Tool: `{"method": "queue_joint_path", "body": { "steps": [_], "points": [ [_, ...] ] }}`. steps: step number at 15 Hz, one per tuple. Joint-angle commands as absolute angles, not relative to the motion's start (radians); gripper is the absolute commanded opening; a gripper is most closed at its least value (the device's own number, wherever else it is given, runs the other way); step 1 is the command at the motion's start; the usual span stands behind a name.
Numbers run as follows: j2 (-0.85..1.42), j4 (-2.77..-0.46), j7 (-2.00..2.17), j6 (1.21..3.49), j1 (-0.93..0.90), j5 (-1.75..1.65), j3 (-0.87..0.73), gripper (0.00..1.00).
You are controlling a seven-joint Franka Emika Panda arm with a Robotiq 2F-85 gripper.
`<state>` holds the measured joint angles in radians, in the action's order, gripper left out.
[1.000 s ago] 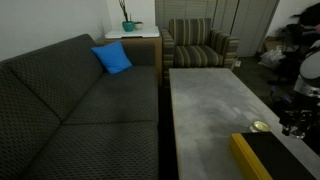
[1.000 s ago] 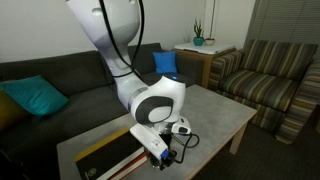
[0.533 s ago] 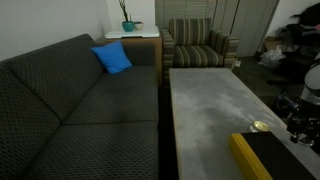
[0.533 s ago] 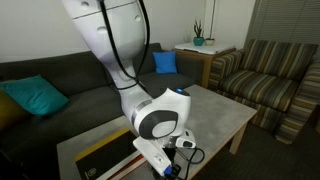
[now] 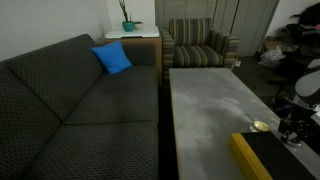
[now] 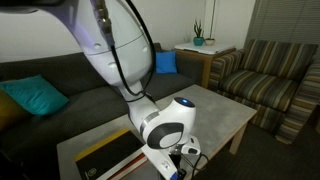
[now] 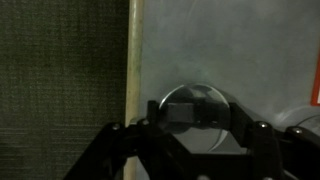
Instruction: Uncover the candle tin
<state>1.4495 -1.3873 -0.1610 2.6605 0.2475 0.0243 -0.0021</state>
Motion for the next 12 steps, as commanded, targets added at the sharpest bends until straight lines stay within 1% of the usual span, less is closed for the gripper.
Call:
{"method": "queue_joint_path", "body": {
  "steps": [1,2,10,11,12],
  "points": [
    [1.515,-1.27,-0.166,2.645,0.258,0.033,0.018,0.45],
    [1.464,-1.337,-0.163,2.663,0.255,0.033,0.016,0.45],
    [1.47,-1.308,-0.15,2.673,0.223,0.027,0.014,0.45],
    [1.47,-1.305,-0.149,2.672,0.219,0.027,0.015,0.55],
    [1.47,-1.305,-0.148,2.675,0.215,0.026,0.014,0.92]
  ]
}}
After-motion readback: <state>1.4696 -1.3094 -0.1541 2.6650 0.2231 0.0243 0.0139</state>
